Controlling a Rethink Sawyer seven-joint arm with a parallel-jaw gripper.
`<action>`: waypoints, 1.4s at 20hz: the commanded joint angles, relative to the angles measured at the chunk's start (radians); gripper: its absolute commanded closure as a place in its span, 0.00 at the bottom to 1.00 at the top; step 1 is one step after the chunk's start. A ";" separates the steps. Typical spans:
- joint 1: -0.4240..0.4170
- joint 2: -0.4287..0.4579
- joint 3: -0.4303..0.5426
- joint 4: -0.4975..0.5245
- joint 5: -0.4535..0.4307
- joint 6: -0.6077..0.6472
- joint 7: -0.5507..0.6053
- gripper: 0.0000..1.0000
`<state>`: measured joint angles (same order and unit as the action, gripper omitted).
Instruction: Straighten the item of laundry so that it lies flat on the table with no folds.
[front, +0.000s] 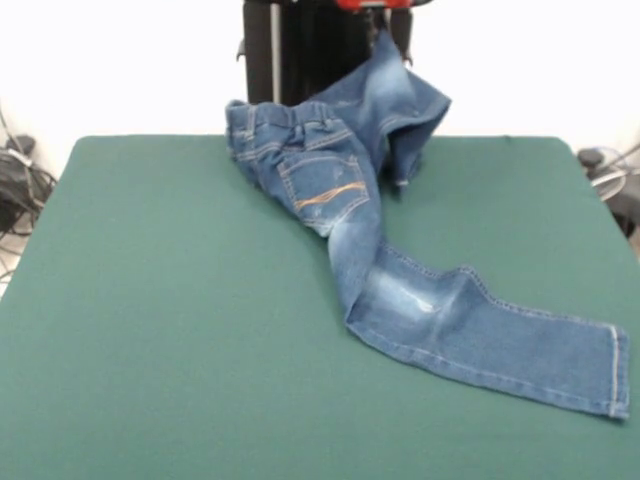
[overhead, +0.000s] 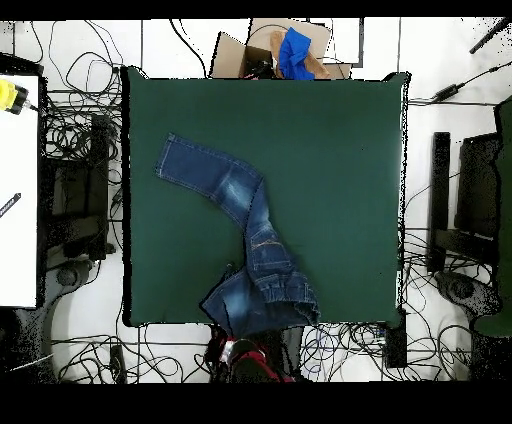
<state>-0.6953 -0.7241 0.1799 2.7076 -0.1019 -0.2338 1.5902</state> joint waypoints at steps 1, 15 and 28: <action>0.013 0.219 0.063 -0.164 -0.030 0.011 0.176 1.00; -0.104 0.203 0.112 -0.196 -0.073 0.125 0.127 0.00; -0.038 -0.053 0.144 -0.379 -0.048 0.380 0.029 0.00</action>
<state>-0.7939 -0.6792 0.2109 2.5991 -0.1780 -0.0204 1.5921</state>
